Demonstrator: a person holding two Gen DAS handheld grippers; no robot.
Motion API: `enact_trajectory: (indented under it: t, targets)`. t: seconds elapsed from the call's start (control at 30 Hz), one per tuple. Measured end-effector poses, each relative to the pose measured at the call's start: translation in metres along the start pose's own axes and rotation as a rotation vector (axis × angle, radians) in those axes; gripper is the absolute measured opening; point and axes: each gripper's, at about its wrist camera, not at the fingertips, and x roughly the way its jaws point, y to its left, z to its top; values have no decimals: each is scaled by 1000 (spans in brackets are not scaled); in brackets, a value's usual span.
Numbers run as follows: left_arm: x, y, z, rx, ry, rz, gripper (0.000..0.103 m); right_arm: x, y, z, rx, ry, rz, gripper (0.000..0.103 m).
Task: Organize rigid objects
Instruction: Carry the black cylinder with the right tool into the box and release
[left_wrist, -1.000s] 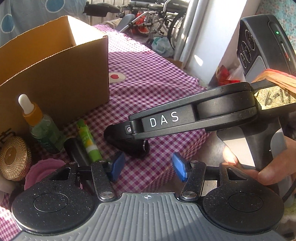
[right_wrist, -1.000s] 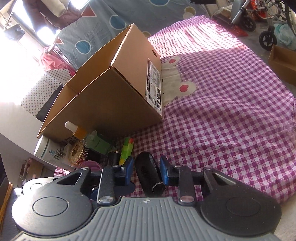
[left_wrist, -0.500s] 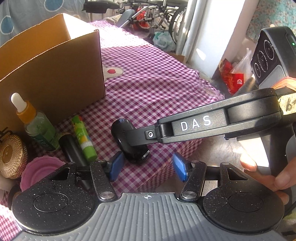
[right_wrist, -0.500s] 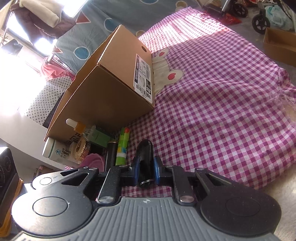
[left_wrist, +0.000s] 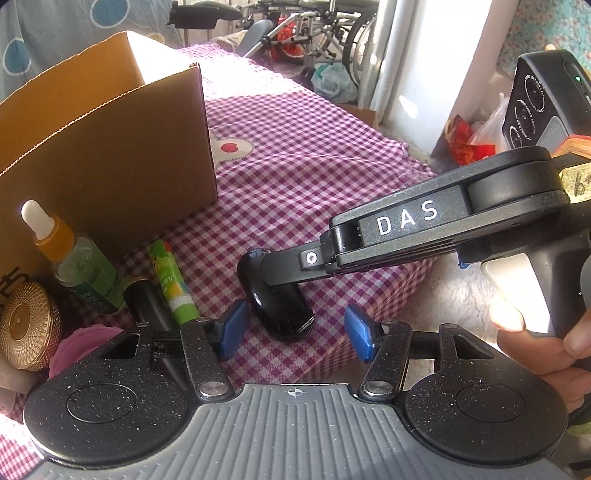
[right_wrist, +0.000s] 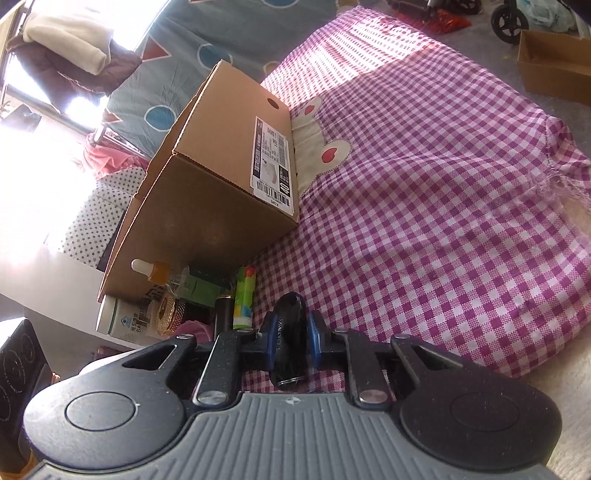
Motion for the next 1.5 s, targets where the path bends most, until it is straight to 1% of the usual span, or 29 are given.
enact_trajectory:
  t: [0.1, 0.23, 0.27, 0.37, 0.47, 0.6, 0.67, 0.9, 1.1, 1.2, 1.27, 1.4, 1.5]
  targets:
    - [1, 1, -1, 1, -15, 11, 57, 3, 5, 1, -12, 11, 2, 20]
    - [0, 5, 0, -15, -20, 10, 52, 2, 3, 0, 17, 10, 71, 21]
    - [0, 6, 1, -22, -20, 7, 52, 1, 3, 0, 18, 7, 74, 21]
    - [-1, 7, 1, -32, -23, 11, 48, 4, 2, -1, 13, 8, 45, 21]
    - [-1, 6, 1, -29, -25, 32, 46, 10, 1, -2, 17, 4, 52, 20]
    - [-3, 9, 2, -47, -26, 46, 35, 17, 0, -2, 31, -10, 56, 18]
    - [-5, 11, 3, -57, -30, 40, 33, 15, 1, -3, 30, -22, 54, 17]
    - [-24, 4, 3, -41, -83, 29, 32, -11, 19, -8, -8, -77, 35, 17]
    - [-60, -3, 4, -31, -181, 26, 32, -41, 59, -11, -98, -151, 18, 17]
    - [-88, -3, 5, -29, -258, 51, 32, -52, 90, -8, -173, -190, 26, 17]
    - [-107, 2, 5, -36, -308, 79, 32, -55, 115, -4, -229, -206, 46, 18]
    - [-139, 26, 9, -76, -371, 158, 33, -42, 163, 13, -335, -193, 102, 18]
    - [-156, 56, 16, -128, -377, 217, 33, -13, 198, 37, -386, -136, 153, 17]
